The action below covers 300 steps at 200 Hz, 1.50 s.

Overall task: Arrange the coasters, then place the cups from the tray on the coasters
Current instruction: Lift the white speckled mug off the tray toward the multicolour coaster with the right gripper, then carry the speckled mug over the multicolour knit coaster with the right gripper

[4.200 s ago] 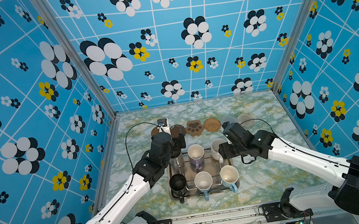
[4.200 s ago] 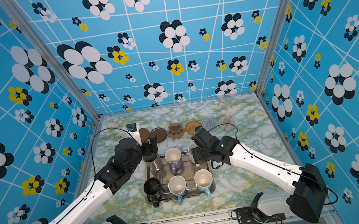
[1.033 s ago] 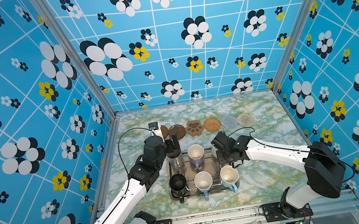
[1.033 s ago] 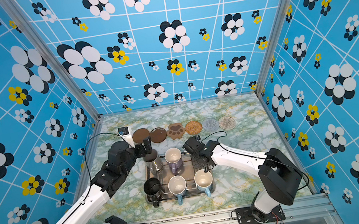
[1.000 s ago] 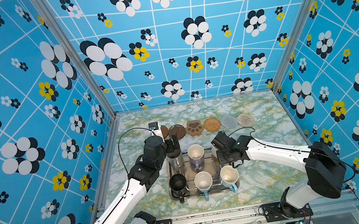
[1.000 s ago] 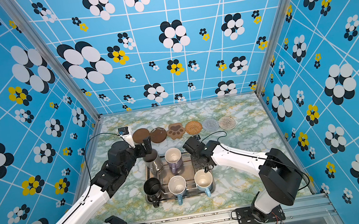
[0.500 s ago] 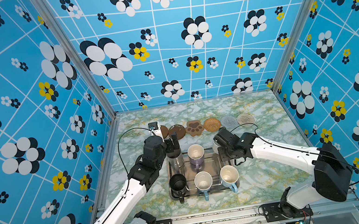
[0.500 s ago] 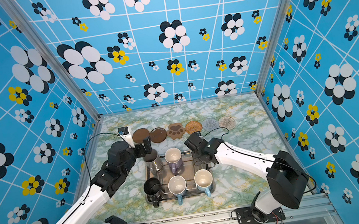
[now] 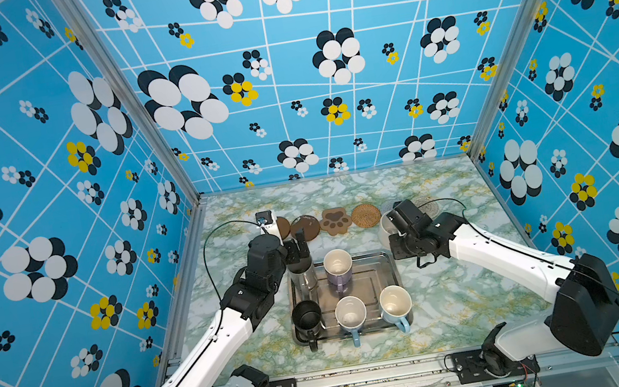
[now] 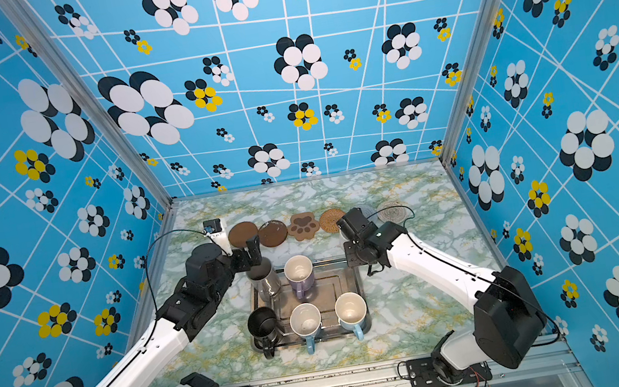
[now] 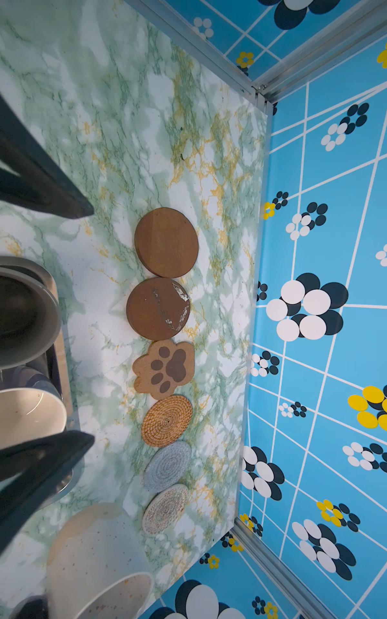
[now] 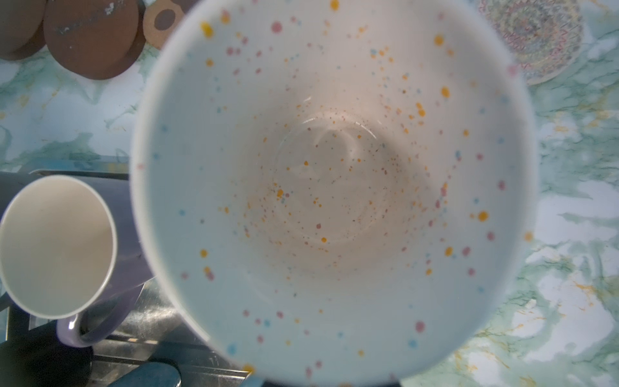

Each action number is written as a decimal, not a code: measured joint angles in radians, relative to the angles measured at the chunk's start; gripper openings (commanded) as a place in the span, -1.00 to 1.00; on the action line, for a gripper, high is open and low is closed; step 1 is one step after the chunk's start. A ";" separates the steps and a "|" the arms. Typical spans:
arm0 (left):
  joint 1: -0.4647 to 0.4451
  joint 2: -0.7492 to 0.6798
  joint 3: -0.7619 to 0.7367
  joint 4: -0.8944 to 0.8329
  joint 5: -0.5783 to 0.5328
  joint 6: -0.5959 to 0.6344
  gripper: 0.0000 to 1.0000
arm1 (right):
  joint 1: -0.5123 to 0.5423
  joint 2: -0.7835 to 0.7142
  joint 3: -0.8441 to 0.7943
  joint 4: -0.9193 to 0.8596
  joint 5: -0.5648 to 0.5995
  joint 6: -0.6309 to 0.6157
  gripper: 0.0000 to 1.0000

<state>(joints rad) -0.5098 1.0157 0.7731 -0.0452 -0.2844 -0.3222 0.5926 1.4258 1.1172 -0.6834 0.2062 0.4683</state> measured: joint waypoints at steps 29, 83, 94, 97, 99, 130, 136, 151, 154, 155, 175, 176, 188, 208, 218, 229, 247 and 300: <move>0.000 0.011 0.000 0.000 0.000 0.000 1.00 | -0.074 0.000 0.042 -0.035 -0.025 -0.045 -1.00; 0.000 0.013 0.000 0.001 0.001 0.000 0.99 | -0.213 0.023 0.125 -0.081 -0.085 -0.130 -1.00; 0.003 0.014 0.000 0.001 0.004 0.000 0.99 | -0.246 0.043 0.146 -0.086 -0.095 -0.146 -1.00; 0.004 0.015 0.000 0.001 0.004 0.000 0.99 | -0.255 0.051 0.152 -0.086 -0.097 -0.151 -1.00; 0.005 0.016 0.000 0.002 0.004 0.000 0.99 | -0.261 0.055 0.155 -0.087 -0.098 -0.153 -1.00; 0.015 0.031 0.000 0.002 0.008 0.000 0.99 | -0.330 0.127 0.212 -0.099 -0.110 -0.193 -1.00; 0.016 0.032 0.000 0.002 0.009 0.000 0.99 | -0.341 0.142 0.222 -0.099 -0.112 -0.201 -1.00; 0.021 0.032 0.000 0.002 0.013 0.000 0.99 | -0.367 0.177 0.251 -0.100 -0.113 -0.215 -1.00; 0.023 0.032 0.000 0.002 0.016 0.000 0.99 | -0.373 0.186 0.258 -0.101 -0.113 -0.219 -1.00; 0.023 0.032 0.000 0.002 0.016 0.000 0.99 | -0.374 0.188 0.260 -0.101 -0.114 -0.219 -1.00; 0.033 0.032 0.000 0.002 0.023 -0.001 0.99 | -0.411 0.235 0.301 -0.100 -0.115 -0.235 -1.00; 0.034 0.032 0.000 0.002 0.023 0.000 0.99 | -0.414 0.238 0.304 -0.100 -0.114 -0.236 -1.00; 0.039 0.032 0.000 0.002 0.026 -0.001 0.99 | -0.434 0.263 0.329 -0.100 -0.115 -0.245 -1.00; 0.047 0.031 0.000 0.002 0.031 -0.003 0.99 | -0.468 0.302 0.367 -0.098 -0.115 -0.254 -1.00; 0.049 0.031 -0.001 0.002 0.031 -0.006 0.99 | -0.486 0.322 0.386 -0.098 -0.117 -0.257 -1.00; 0.052 0.031 -0.002 0.002 0.034 -0.007 0.99 | -0.507 0.348 0.407 -0.098 -0.118 -0.261 -1.00; 0.053 0.031 -0.004 0.003 0.036 -0.007 0.99 | -0.535 0.384 0.428 -0.093 -0.118 -0.267 -1.00; 0.053 0.030 -0.012 0.013 0.047 -0.010 0.99 | -0.549 0.461 0.459 -0.085 -0.119 -0.270 -1.00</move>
<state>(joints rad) -0.4572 1.0458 0.7612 -0.0322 -0.2379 -0.3325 0.0433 1.8866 1.5761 -0.7685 0.0875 0.1978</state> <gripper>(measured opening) 0.996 0.190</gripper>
